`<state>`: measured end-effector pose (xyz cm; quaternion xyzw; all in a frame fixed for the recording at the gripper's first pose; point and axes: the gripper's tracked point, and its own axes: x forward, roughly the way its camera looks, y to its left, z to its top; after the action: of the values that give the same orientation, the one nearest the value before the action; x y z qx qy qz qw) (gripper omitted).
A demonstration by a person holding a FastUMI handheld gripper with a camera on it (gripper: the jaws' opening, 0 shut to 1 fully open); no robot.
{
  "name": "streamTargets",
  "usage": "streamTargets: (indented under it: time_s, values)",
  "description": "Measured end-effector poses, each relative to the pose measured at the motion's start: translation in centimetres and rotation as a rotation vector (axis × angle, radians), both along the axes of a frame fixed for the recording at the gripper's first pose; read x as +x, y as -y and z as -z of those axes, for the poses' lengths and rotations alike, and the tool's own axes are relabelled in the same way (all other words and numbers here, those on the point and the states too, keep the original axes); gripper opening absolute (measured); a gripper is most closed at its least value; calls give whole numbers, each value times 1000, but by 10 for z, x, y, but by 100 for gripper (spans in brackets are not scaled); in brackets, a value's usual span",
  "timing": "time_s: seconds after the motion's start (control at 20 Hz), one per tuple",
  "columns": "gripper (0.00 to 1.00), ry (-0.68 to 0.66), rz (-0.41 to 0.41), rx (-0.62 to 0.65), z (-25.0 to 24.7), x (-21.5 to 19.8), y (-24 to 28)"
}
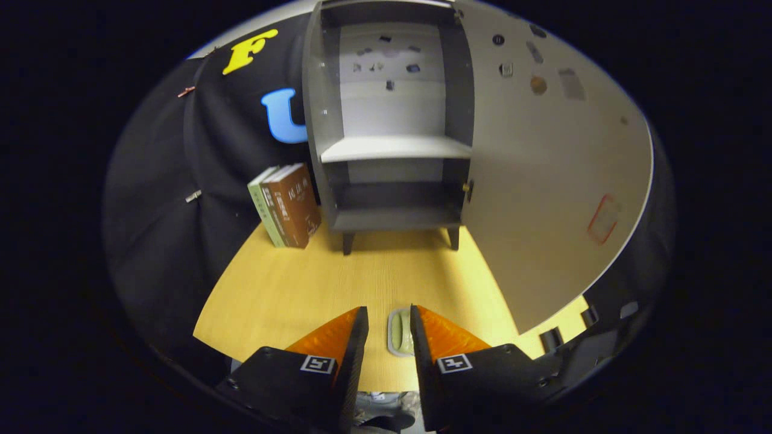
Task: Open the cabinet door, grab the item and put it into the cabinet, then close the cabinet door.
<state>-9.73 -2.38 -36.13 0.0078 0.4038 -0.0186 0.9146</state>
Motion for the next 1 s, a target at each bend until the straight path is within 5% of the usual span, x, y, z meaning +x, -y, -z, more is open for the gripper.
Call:
streamTargets:
  time_s: [0.45,0.95,1.0]
  values:
    - [48,-342,-12,-75,170,20,39]
    - [41,-539,-16,-25,226,12,47]
    - [31,-533,10,-49,222,18,53]
